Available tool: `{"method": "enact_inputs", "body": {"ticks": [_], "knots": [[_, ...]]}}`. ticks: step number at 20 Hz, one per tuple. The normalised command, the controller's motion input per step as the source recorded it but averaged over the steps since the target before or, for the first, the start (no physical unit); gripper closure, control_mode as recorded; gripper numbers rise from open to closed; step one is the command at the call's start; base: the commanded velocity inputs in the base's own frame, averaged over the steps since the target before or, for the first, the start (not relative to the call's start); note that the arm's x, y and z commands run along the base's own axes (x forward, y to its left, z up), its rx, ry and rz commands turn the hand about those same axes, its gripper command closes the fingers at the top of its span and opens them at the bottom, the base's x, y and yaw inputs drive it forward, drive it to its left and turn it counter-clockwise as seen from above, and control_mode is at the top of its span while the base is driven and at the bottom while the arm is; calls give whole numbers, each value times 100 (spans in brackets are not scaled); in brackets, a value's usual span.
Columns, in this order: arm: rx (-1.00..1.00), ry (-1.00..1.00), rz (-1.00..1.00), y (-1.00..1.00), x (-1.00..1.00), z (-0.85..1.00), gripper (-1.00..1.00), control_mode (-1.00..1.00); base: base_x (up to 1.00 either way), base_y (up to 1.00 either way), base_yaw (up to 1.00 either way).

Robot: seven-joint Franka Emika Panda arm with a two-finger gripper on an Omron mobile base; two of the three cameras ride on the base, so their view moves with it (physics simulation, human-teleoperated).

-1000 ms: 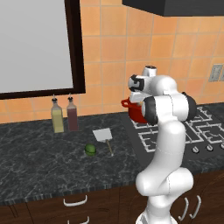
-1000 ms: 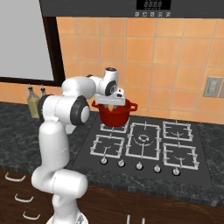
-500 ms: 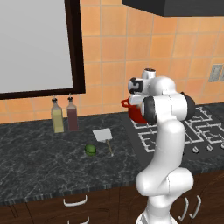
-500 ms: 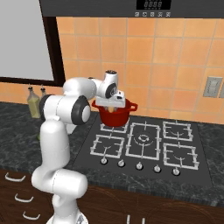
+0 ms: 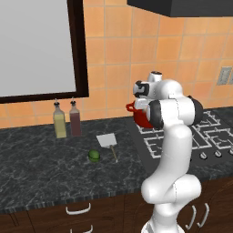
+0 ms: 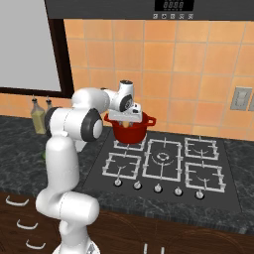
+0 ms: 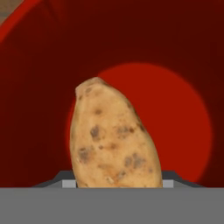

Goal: Put the potato and avocado in the pot. Retrieve the spatula and lightly stir the vegetables in the pot.

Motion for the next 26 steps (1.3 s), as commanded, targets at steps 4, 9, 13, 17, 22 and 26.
{"method": "enact_inputs", "body": {"ticks": [4,9,13,17,22,26], "knots": [[3,0,0,0,0,0,-100,-100,0,0,0],[3,-4,0,0,0,0,-100,-100,0,0,0],[5,-4,0,0,0,7,-100,-100,0,0,0],[3,-11,0,0,0,50,-100,-100,0,0,0],[1,-1,0,0,-22,75,-100,-100,0,0,0],[1,1,1,-2,-4,0,-100,-100,0,0,0]]}}
